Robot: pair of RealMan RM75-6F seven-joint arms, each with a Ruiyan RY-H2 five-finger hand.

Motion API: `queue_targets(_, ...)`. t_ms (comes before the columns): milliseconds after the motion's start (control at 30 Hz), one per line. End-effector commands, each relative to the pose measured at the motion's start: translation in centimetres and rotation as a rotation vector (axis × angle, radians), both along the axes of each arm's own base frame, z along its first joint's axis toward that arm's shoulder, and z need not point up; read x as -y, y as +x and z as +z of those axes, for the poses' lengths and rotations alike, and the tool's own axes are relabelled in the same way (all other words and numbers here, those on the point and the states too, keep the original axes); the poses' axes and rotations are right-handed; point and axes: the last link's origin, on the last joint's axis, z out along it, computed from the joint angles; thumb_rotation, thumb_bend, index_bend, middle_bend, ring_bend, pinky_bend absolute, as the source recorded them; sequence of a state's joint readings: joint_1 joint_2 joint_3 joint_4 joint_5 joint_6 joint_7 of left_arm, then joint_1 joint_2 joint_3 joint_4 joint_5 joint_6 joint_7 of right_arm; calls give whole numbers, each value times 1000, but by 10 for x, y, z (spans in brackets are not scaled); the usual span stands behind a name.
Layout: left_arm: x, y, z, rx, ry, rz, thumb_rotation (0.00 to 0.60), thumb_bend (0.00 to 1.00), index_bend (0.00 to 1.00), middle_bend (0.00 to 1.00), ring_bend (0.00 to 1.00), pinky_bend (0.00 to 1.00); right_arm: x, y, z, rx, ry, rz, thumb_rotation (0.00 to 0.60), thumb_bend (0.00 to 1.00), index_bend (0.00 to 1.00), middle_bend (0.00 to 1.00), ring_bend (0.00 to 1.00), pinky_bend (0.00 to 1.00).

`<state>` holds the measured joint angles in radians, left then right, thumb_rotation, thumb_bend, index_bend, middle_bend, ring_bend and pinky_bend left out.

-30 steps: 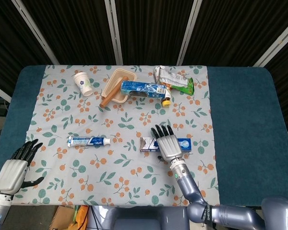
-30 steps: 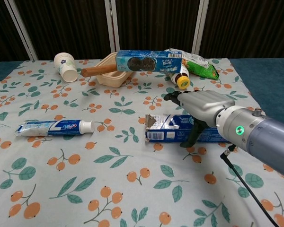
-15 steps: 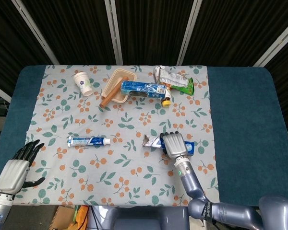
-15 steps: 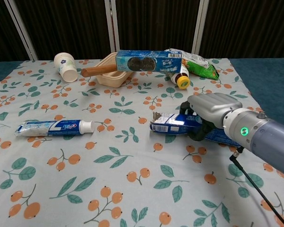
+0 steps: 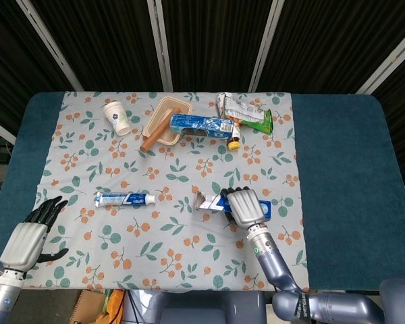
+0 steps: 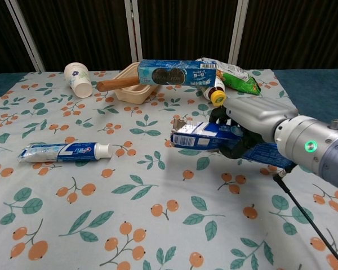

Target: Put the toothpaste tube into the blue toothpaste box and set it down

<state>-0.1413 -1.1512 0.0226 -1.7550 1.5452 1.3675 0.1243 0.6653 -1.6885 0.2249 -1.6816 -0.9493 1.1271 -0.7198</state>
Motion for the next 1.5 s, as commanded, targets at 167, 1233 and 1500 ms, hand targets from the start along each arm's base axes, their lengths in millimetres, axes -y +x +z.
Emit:
queue_targets(167, -48, 35, -27, -102, -72, -68, 600, 65, 135, 197, 228, 379, -5, 10, 25, 54, -26, 28, 600, 455, 419, 466, 427, 403)
queue_targets(1233, -154, 66, -138, -398, -122, 2, 600, 136, 338, 373, 359, 453, 2, -6, 74, 59, -95, 6, 600, 455, 420, 466, 427, 403)
queue_targets(1500, -155, 70, -151, -392, -124, -14, 600, 459, 652, 688, 638, 673, 2, -8, 79, 56, -103, 5, 600, 455, 419, 466, 427, 403)
